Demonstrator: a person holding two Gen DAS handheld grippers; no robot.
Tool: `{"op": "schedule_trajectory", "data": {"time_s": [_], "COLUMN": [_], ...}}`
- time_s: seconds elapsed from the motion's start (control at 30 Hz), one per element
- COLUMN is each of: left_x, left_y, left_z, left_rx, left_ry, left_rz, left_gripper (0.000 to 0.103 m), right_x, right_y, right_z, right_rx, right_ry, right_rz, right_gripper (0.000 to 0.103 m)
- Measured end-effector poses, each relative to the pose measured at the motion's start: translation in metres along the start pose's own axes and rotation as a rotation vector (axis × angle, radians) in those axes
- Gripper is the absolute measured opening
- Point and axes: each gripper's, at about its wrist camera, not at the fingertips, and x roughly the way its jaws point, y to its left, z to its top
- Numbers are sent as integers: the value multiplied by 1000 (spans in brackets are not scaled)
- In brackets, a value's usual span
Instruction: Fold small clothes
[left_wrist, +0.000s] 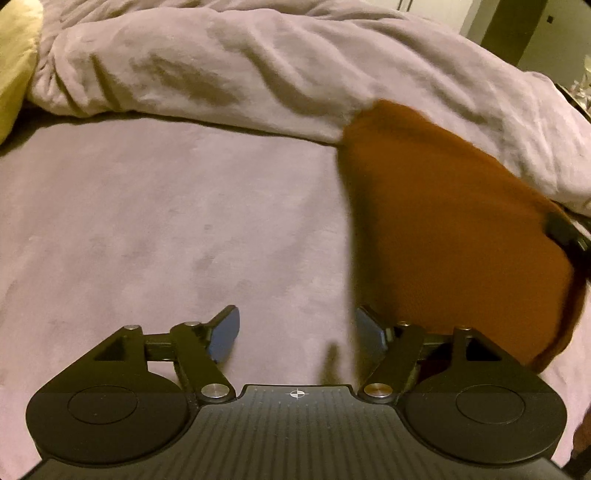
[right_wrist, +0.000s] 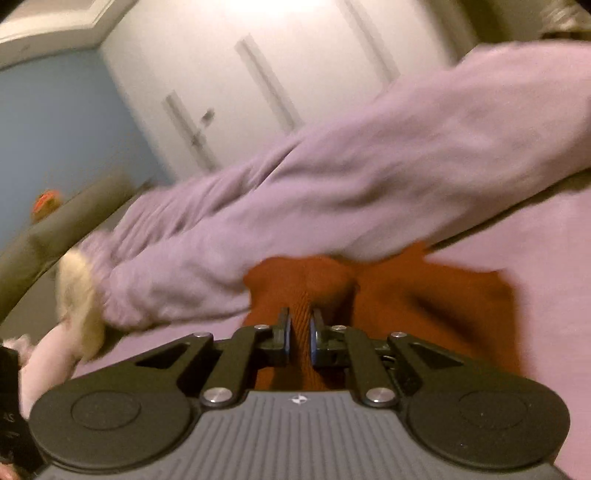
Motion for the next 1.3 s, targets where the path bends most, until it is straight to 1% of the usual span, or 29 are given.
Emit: {"op": "schedule_trajectory", "data": {"time_s": [0.03, 0.07, 0.1, 0.17, 0.2, 0.23, 0.33, 0.4, 0.43, 0.5, 0.57, 0.63, 0.7, 0.73, 0.77, 0.8, 0.87, 0.97, 1.07, 1.23, 1.3], "left_x": [3, 6, 10, 17, 18, 18, 18, 19, 19, 19, 18, 17, 17, 17, 16, 17, 18, 18, 19, 18, 18], "left_y": [-4, -9, -14, -26, -29, -31, -29, -27, -27, -28, -28, -28, -27, -27, -28, -28, -29, -29, -30, -28, -28], "left_z": [-1, -1, -3, -5, -6, -6, -5, -5, -6, -6, -6, -7, -7, -7, -7, -6, -6, -6, -6, -6, -5], "left_rx": [10, 17, 23, 39, 44, 47, 39, 25, 22, 25, 32, 31, 29, 31, 31, 30, 29, 29, 35, 32, 38], "left_ry": [6, 13, 22, 45, 42, 36, 32, 38, 37, 35, 36, 38, 40, 37, 37, 39, 43, 46, 43, 51, 52], "left_rz": [3, 3, 1, -15, -8, -1, -1, -5, -5, 0, 0, 2, 0, 3, 5, 6, 6, 7, 11, 8, 8], "left_gripper": [76, 76, 76, 74, 74, 74, 74, 74, 74, 74, 74, 74, 74, 74, 74, 74, 74, 74, 74, 74, 74], "right_x": [-13, -20, -20, -11, -8, -9, -19, -23, -22, -19, -17, -14, -9, -6, -3, 2, 9, 9, 13, 2, -6], "right_y": [-5, -12, -20, -33, -37, -39, -49, -58, -63, -76, -90, -96, -100, -101, -101, -101, -101, -99, -100, -101, -101], "right_z": [-5, -10, -17, -28, -31, -32, -21, -18, -19, -24, -30, -34, -35, -35, -35, -35, -33, -30, -35, -44, -51], "right_rx": [-19, -13, -4, -2, -1, 7, 67, 124, 155, 250, 356, 410, 424, 437, 451, 460, 479, 449, 460, 501, 498], "right_ry": [-35, -39, -14, 67, 96, 98, 79, 85, 99, 138, 164, 175, 176, 177, 185, 191, 213, 232, 289, 310, 323], "right_rz": [-71, -120, -160, -188, -169, -151, -97, -77, -63, -14, 57, 86, 75, 87, 108, 128, 177, 192, 215, 221, 207], "right_gripper": [8, 8, 8, 9, 11, 12, 24, 49, 51, 51, 51, 51, 52, 52, 55, 56, 56, 57, 57, 58, 58]}}
